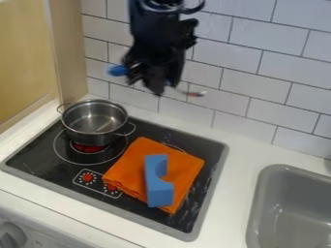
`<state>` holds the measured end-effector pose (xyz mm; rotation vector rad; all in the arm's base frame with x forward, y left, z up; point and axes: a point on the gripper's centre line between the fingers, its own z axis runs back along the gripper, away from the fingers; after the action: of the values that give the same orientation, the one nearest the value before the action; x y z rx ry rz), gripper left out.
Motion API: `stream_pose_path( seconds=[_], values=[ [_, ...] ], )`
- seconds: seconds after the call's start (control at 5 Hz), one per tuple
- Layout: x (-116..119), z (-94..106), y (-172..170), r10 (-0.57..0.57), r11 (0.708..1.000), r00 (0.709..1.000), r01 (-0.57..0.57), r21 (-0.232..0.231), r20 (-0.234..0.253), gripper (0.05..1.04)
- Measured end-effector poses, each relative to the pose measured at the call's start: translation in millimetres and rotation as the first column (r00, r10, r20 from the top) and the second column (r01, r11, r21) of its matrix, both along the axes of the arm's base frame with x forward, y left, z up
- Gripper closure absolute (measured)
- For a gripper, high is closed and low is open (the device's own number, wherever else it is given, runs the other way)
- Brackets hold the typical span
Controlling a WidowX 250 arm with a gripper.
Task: Move the blue spoon to the below of pot and burner
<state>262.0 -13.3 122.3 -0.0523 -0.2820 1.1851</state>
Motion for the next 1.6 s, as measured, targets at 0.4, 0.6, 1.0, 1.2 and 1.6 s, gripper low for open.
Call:
stream_pose_path(
  seconds=[0.4, 0.6, 1.0, 1.2, 1.6],
  values=[
    [-26, -7.2, 64, 0.118, 0.992, 0.993, -0.118, 0.031, 0.006, 0.847],
    [-25, -14.4, 81, 0.128, 0.991, 0.991, -0.129, 0.036, 0.030, 0.847],
    [-32, -52.7, 89, 0.055, 0.998, 0.997, -0.056, 0.017, 0.053, 0.847],
    [-29, -66.4, 90, 0.033, 0.999, 0.999, -0.034, 0.019, 0.041, 0.847],
    [-46, -98.0, 95, 0.009, 1.000, 1.000, -0.009, 0.007, 0.012, 0.847]
  ],
)
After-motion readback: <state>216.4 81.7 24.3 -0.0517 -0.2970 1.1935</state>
